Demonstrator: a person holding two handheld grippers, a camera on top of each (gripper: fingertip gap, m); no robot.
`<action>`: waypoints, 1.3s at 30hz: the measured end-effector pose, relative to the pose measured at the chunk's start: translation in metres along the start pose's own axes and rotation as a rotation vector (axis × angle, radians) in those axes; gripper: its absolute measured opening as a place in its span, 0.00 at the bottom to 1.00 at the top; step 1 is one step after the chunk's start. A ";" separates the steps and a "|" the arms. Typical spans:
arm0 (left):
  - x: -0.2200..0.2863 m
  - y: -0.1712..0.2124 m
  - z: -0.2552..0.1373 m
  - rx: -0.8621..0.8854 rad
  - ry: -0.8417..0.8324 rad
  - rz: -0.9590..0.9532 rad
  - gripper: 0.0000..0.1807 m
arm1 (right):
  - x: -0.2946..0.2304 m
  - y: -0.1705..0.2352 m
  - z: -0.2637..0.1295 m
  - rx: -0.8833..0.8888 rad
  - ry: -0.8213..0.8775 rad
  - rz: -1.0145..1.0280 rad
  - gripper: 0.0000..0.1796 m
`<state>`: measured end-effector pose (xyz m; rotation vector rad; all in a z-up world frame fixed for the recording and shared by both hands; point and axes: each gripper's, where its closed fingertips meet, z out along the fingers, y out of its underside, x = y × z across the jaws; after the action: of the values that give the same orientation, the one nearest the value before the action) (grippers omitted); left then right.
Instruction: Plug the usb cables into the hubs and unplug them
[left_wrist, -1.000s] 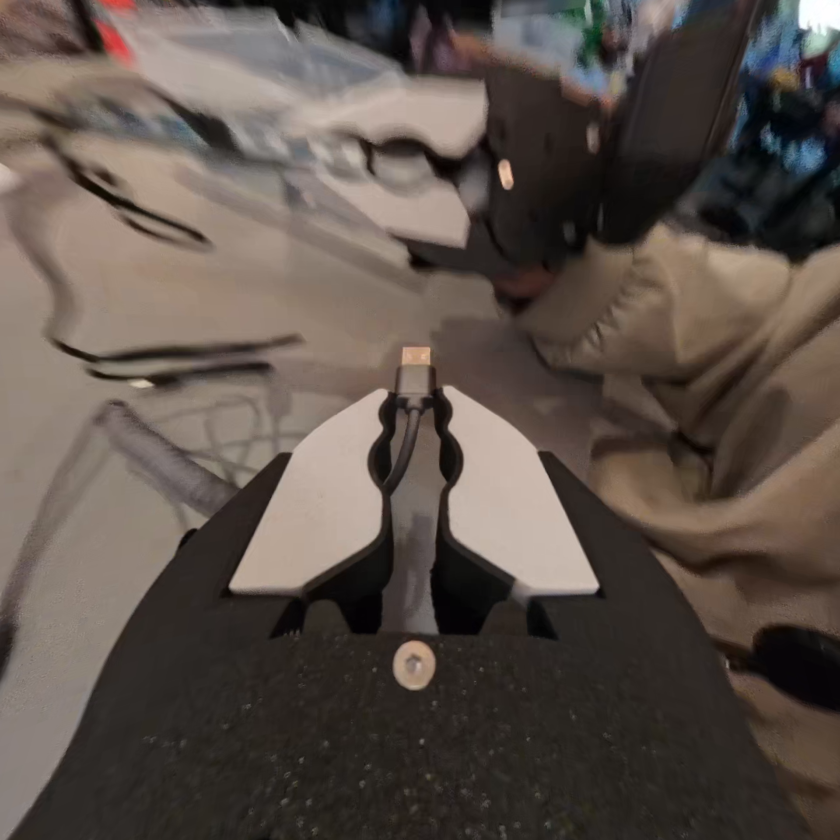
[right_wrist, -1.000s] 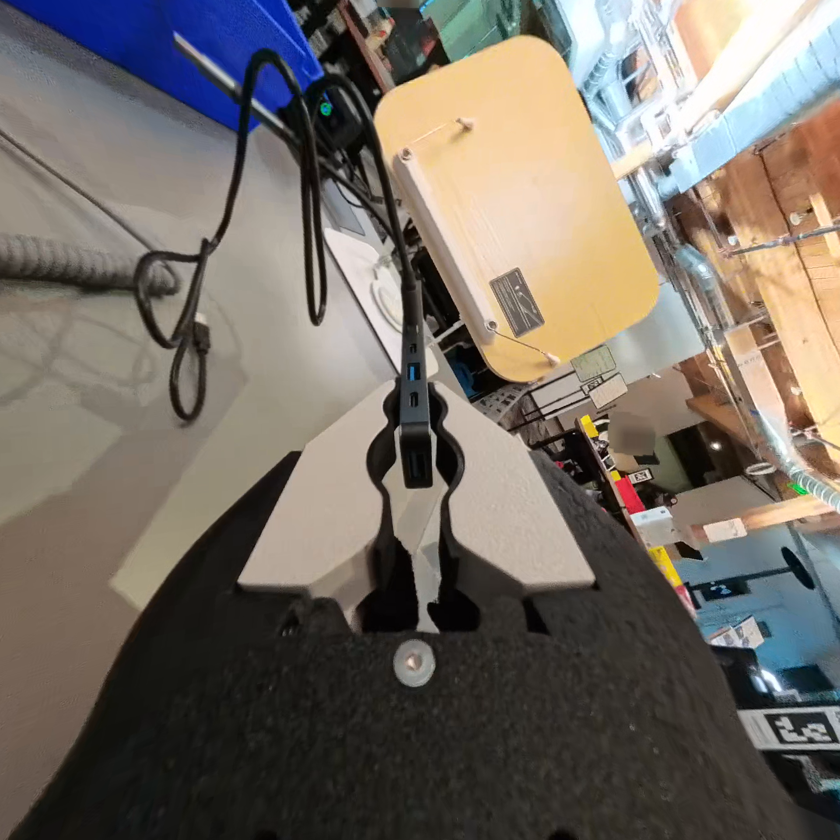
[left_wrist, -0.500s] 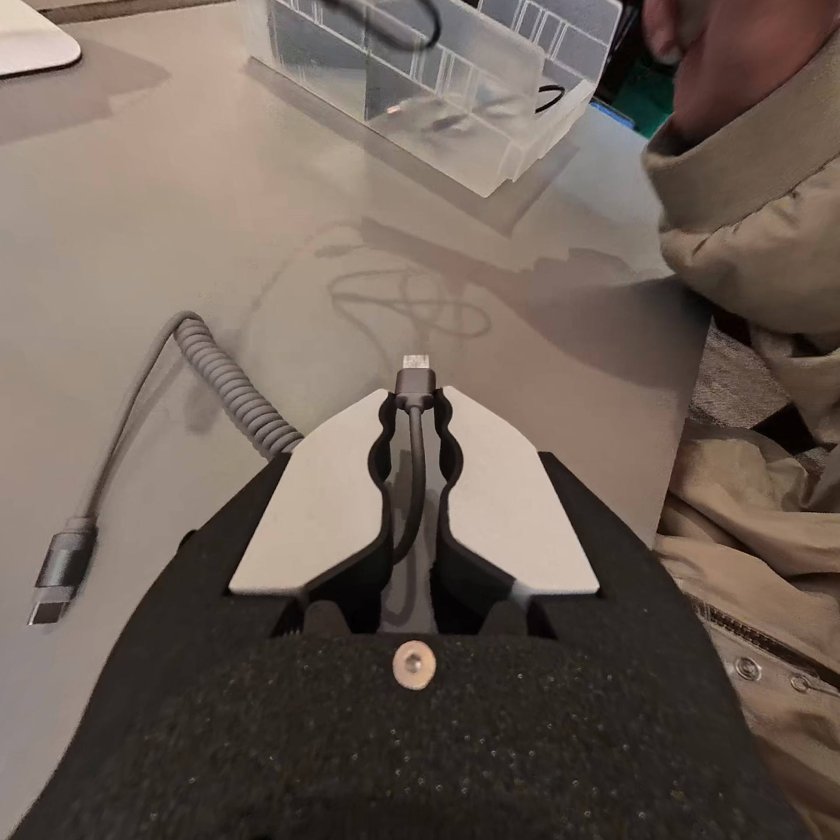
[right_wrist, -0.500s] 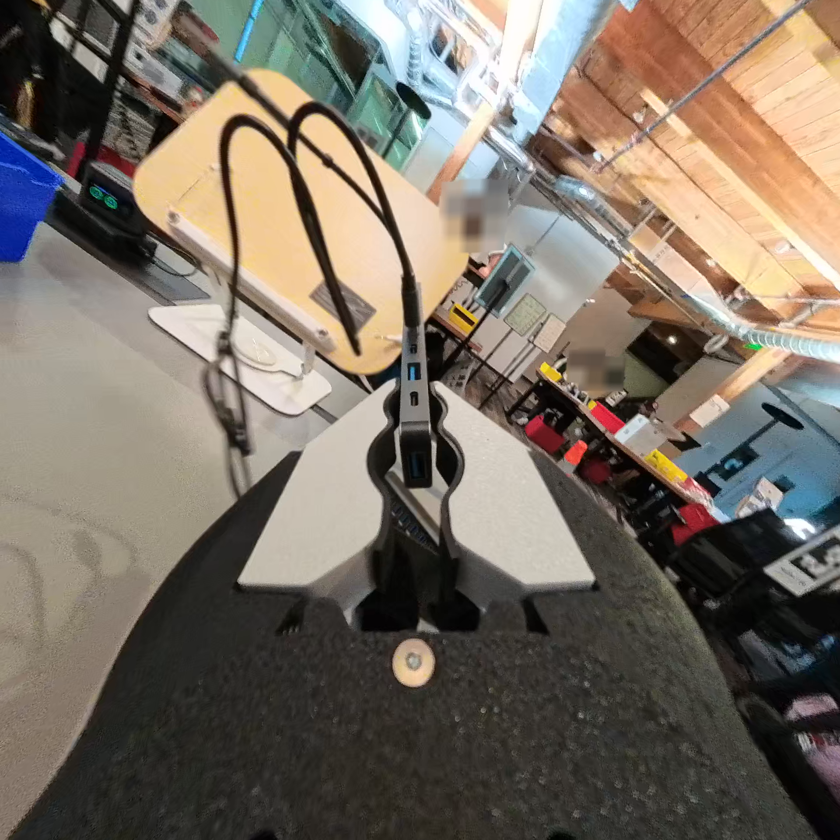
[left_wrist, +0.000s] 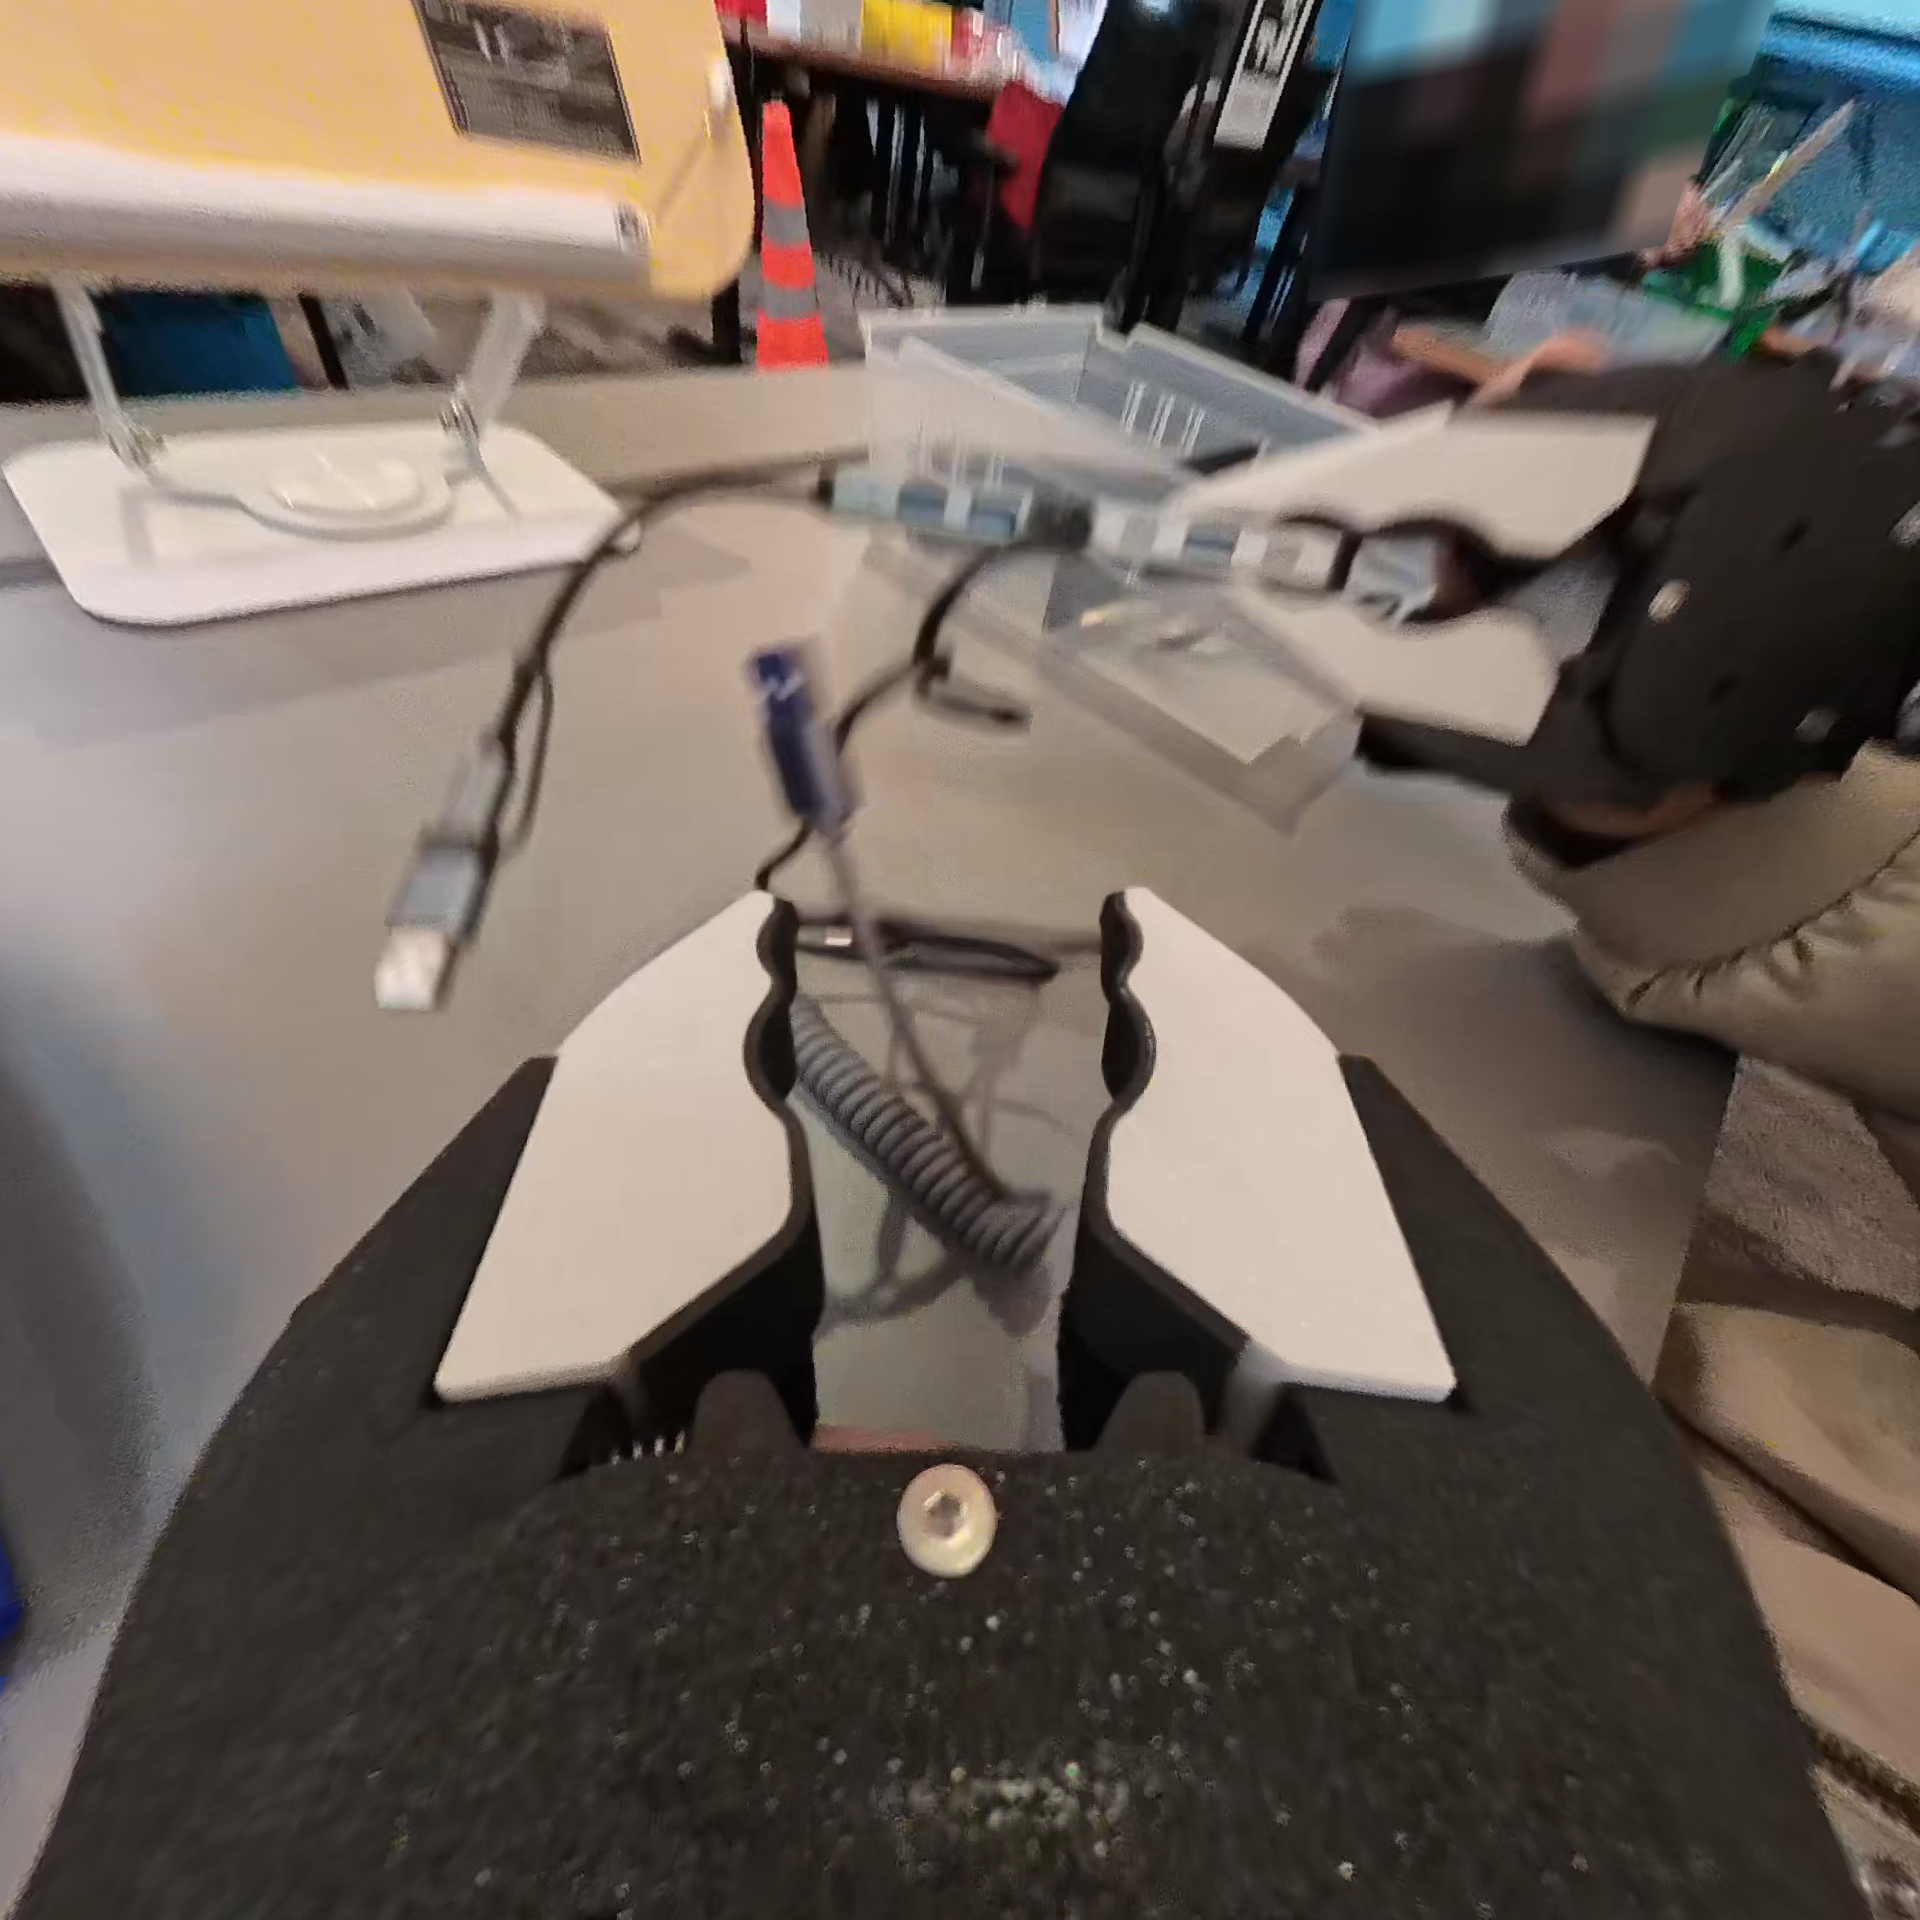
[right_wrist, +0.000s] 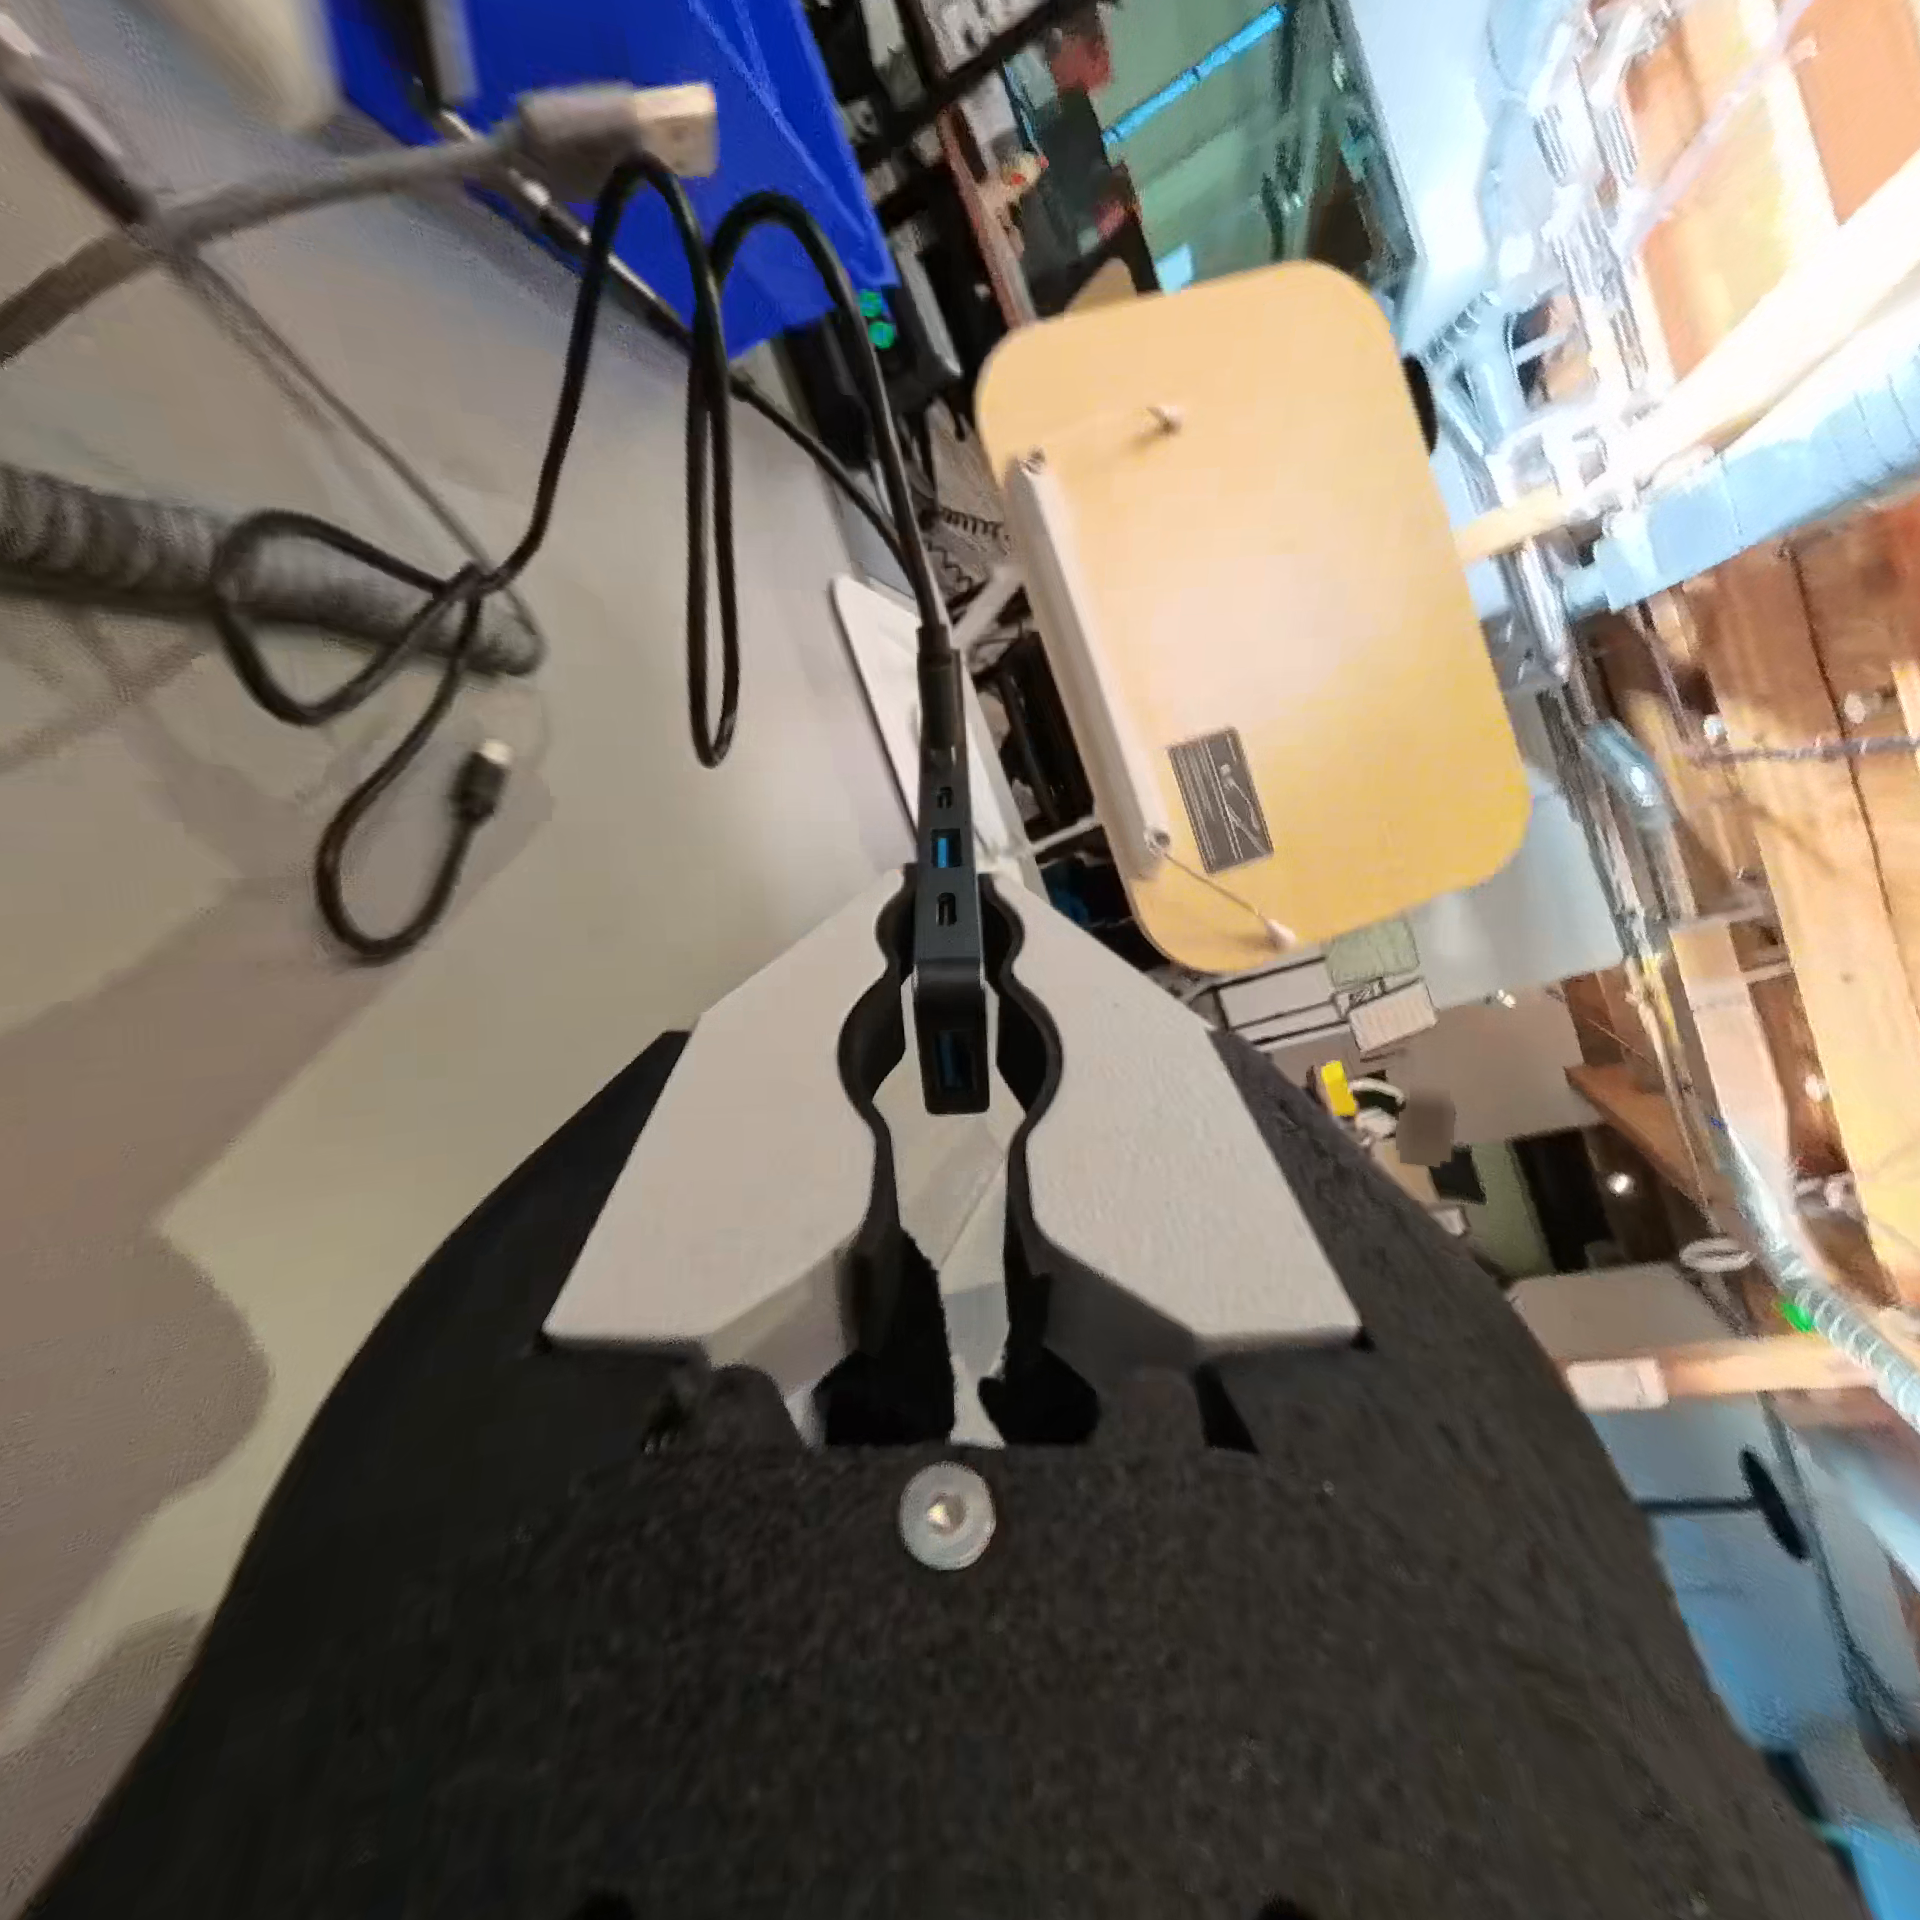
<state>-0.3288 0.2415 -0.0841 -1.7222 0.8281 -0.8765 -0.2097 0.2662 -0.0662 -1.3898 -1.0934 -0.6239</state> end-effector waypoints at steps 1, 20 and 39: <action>0.000 -0.006 -0.003 0.030 -0.008 0.011 0.31 | -0.007 -0.004 0.001 0.001 -0.008 -0.039 0.05; 0.019 -0.021 0.028 -0.120 0.047 0.145 0.10 | -0.032 -0.051 -0.011 0.123 0.010 -0.249 0.05; -0.002 0.009 0.011 -0.144 0.034 0.050 0.08 | 0.019 0.035 -0.002 -0.122 0.059 0.034 0.05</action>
<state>-0.3215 0.2459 -0.0957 -1.8067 0.9732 -0.8316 -0.1710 0.2738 -0.0653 -1.4822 -0.9962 -0.7121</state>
